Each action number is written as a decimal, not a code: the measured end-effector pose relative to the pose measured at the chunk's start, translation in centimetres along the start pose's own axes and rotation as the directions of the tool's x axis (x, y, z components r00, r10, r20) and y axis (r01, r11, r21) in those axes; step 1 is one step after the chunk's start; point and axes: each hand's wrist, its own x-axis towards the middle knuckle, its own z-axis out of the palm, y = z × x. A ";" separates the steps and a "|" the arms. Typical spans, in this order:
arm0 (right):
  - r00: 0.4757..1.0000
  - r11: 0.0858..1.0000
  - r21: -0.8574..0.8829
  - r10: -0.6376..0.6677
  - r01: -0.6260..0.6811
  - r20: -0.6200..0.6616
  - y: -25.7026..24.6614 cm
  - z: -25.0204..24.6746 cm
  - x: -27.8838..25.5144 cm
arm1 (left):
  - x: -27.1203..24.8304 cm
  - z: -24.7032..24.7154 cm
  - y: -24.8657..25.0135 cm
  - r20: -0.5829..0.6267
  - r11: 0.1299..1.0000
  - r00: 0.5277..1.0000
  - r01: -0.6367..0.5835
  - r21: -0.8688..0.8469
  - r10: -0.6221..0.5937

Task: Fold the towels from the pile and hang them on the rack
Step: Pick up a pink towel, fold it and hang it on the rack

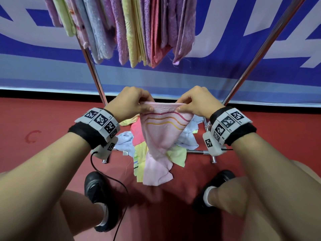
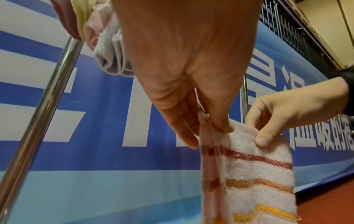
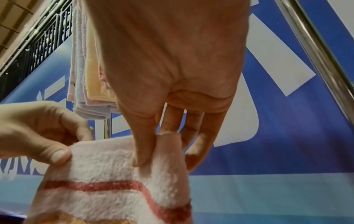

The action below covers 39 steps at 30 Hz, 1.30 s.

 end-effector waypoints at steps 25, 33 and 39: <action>0.925 0.854 0.415 0.373 -0.314 -0.069 -3.5 1.2 -0.7 | -0.4 1.2 1.5 0.022 0.987 0.988 -0.149 -0.066 0.150; 0.892 0.816 0.418 0.451 -0.398 -0.031 -3.7 1.7 -0.2 | -1.1 2.9 2.7 0.127 0.948 0.955 -0.237 -0.211 0.267; 0.958 0.957 0.205 0.241 -0.207 -0.158 -3.0 2.4 -0.2 | -0.7 2.3 2.6 0.140 0.961 0.972 -0.155 -0.228 0.190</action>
